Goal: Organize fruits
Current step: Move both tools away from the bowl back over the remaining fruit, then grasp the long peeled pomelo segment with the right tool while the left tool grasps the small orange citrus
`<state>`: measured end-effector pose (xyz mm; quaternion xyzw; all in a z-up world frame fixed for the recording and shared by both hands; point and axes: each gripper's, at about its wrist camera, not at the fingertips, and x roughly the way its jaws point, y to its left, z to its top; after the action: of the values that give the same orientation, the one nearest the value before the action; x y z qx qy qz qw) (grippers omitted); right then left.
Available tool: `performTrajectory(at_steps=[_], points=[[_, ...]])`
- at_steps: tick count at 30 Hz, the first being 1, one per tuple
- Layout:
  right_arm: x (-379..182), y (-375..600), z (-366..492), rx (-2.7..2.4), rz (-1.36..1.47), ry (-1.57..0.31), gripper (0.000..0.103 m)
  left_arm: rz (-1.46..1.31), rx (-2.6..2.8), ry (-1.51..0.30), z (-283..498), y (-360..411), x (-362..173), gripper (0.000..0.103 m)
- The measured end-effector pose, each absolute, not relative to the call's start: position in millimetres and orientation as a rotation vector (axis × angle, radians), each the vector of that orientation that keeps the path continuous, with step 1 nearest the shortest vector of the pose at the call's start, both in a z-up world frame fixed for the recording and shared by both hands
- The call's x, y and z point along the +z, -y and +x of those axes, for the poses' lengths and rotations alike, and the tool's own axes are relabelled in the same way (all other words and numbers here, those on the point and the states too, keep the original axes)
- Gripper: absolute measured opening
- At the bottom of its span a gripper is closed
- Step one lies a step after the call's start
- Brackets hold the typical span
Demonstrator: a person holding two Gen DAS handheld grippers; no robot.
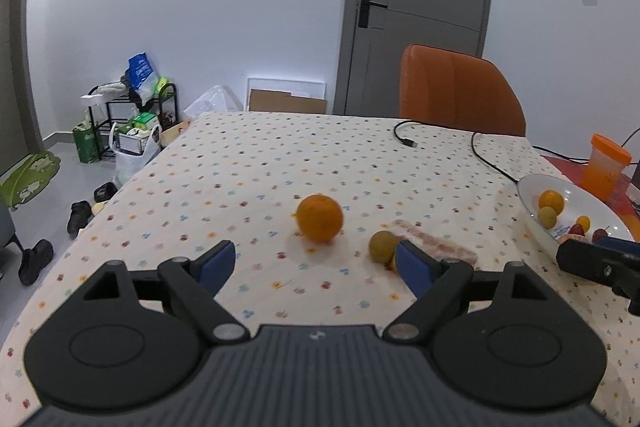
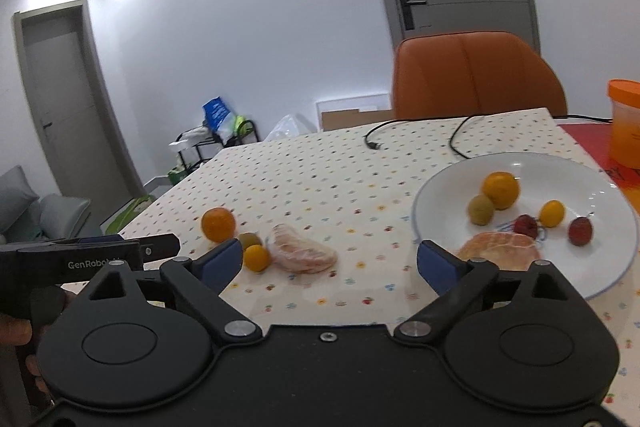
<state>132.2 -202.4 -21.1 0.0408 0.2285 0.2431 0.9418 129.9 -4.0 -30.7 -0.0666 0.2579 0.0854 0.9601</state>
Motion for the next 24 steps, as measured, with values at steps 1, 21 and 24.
performTrajectory(at_steps=[1,21,24], points=[[-21,200,132,0.502,0.081,-0.467,0.094,-0.138,0.176,-0.524,129,2,-31,0.086],[-32,153,152,0.586,0.021,-0.531,0.076,-0.209,0.243,-0.558,126,-39,-52,0.086],[-34,150,157,0.576,0.018,-0.543,0.076,-0.216,0.249,-0.564,127,-44,-54,0.086]])
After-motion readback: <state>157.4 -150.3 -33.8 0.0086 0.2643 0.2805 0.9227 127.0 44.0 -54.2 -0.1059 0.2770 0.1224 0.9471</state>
